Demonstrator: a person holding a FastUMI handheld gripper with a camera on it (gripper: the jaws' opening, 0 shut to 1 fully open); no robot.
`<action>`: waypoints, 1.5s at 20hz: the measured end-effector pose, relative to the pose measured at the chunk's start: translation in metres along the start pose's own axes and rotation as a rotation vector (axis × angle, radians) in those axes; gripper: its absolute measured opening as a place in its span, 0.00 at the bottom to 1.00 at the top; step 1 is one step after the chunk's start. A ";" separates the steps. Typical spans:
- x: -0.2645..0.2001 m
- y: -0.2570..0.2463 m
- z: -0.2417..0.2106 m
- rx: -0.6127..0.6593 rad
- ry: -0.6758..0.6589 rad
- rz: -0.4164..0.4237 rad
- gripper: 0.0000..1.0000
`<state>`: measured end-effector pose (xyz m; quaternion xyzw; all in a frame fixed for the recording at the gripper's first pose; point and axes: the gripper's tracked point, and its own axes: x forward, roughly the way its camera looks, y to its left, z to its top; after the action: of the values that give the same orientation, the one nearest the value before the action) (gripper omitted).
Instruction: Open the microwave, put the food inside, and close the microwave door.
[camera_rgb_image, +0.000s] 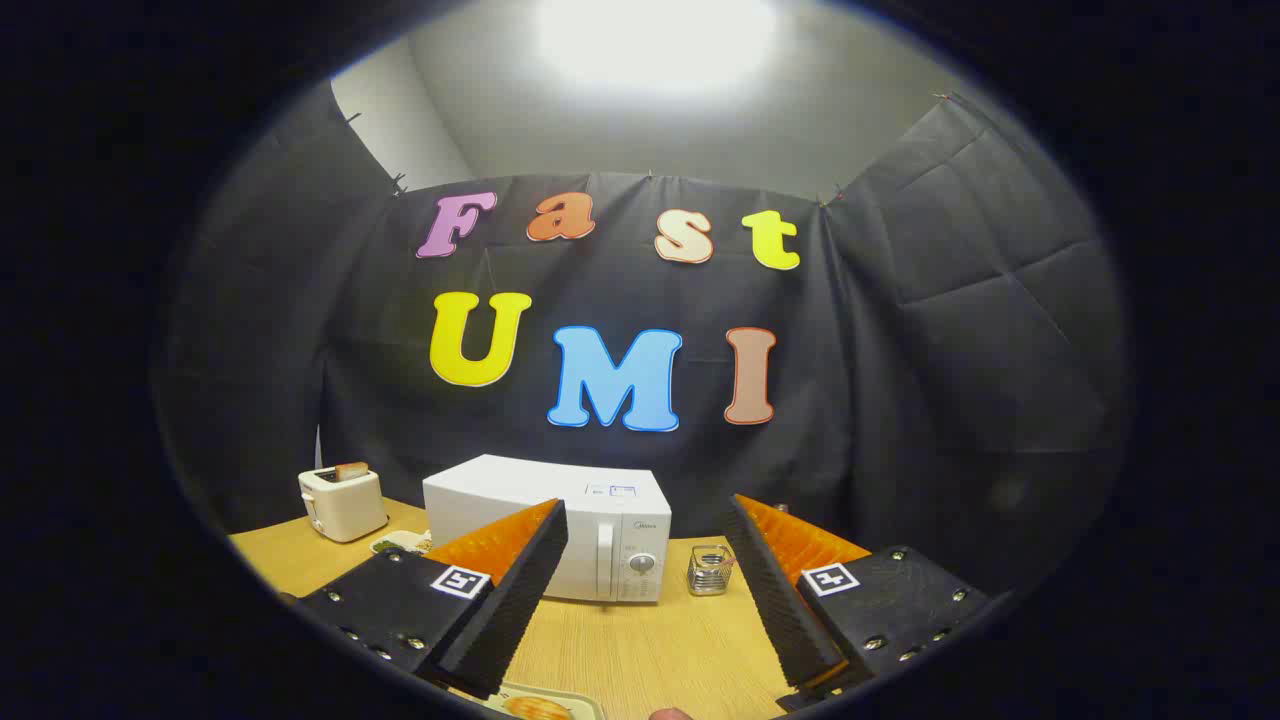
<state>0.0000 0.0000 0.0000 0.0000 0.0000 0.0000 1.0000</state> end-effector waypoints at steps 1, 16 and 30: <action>0.001 0.004 0.000 0.001 0.002 0.008 0.98; 0.007 0.018 0.012 0.025 -0.031 0.009 0.98; 0.016 0.026 -0.001 0.046 -0.012 0.022 0.98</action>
<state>0.0164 0.0256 -0.0006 0.0231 -0.0059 0.0109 0.9997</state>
